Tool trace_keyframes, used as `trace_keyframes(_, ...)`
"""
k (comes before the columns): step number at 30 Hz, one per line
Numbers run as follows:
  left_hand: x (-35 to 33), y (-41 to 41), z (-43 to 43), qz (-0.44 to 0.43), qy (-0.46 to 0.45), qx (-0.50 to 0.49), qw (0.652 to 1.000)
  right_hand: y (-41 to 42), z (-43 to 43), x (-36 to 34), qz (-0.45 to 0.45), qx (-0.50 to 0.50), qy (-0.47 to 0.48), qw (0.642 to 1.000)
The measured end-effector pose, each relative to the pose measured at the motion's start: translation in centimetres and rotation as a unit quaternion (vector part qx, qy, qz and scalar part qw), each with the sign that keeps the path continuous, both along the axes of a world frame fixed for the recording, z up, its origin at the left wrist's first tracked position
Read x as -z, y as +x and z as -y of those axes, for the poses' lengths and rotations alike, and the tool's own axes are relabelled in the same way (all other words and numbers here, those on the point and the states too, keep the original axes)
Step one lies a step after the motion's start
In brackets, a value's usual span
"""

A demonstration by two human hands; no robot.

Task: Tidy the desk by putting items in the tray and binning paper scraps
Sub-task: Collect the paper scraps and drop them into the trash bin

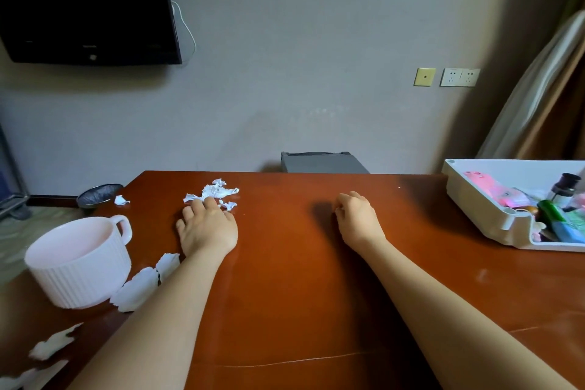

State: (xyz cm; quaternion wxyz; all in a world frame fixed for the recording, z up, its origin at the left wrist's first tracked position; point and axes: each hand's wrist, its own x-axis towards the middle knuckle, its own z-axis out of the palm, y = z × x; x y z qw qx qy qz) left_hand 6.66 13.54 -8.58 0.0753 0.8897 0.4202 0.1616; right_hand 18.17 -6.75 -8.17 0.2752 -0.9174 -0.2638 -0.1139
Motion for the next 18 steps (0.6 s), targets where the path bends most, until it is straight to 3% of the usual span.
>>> trace_keyframes(6, -0.8, -1.0, 0.0, -0.008, 0.008, 0.048, 0.999, -1.8, -2.2, -0.1, -0.027, -0.046, 0.016, 0.998)
trace_keyframes(11, -4.1, -1.8, -1.9, -0.042, 0.065, 0.078, 0.994, -5.0, -7.3, -0.3, -0.056, -0.103, 0.033, 0.993)
trace_keyframes(18, -8.3, -2.6, -7.3, -0.184, -0.008, 0.052, 0.982, -6.9, -13.5, -0.2, -0.082, -0.117, 0.048, 0.989)
